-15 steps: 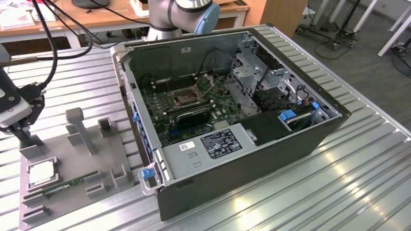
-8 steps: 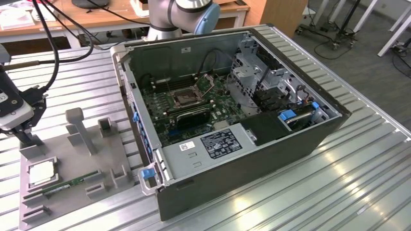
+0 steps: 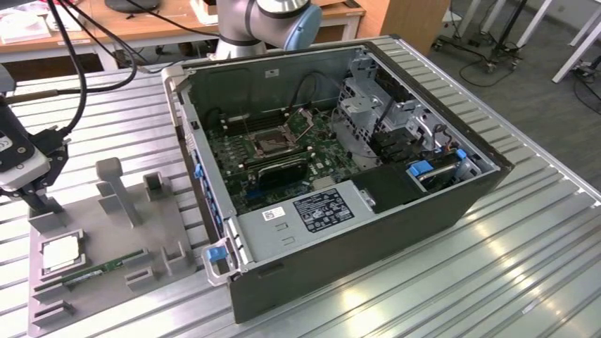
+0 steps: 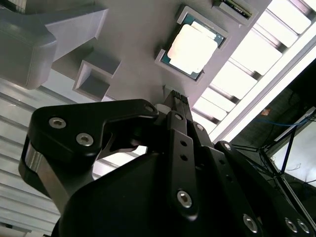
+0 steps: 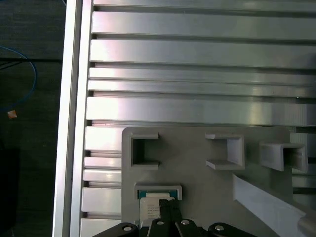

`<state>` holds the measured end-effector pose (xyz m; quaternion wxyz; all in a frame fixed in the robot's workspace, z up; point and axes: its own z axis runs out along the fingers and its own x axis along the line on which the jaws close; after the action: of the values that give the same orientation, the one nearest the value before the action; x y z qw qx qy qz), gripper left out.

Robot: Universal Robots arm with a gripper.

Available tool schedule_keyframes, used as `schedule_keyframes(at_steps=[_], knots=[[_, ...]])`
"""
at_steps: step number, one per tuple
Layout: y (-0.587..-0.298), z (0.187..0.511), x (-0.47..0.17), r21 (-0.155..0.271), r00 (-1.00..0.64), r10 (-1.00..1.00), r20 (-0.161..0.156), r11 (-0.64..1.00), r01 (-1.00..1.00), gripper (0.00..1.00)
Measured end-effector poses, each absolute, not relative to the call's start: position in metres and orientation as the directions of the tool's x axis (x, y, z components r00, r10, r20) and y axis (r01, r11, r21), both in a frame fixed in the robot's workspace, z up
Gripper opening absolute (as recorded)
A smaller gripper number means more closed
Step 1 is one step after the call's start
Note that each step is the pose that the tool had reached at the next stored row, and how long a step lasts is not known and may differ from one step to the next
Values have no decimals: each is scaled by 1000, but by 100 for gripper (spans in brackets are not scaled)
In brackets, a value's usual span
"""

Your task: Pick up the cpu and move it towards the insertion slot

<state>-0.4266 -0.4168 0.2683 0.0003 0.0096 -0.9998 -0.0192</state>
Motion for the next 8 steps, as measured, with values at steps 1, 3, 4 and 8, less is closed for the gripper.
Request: schedule_keyframes(at_steps=[1,3,4,8], knots=[[-417,268,-427,38,-1000,-19,0,999,-19,11],[-417,267,-428,38,-1000,-19,0,999,-19,11],[-417,266,-429,38,-1000,-19,0,999,-19,11],[-417,263,-431,38,-1000,-19,1,999,-19,11]])
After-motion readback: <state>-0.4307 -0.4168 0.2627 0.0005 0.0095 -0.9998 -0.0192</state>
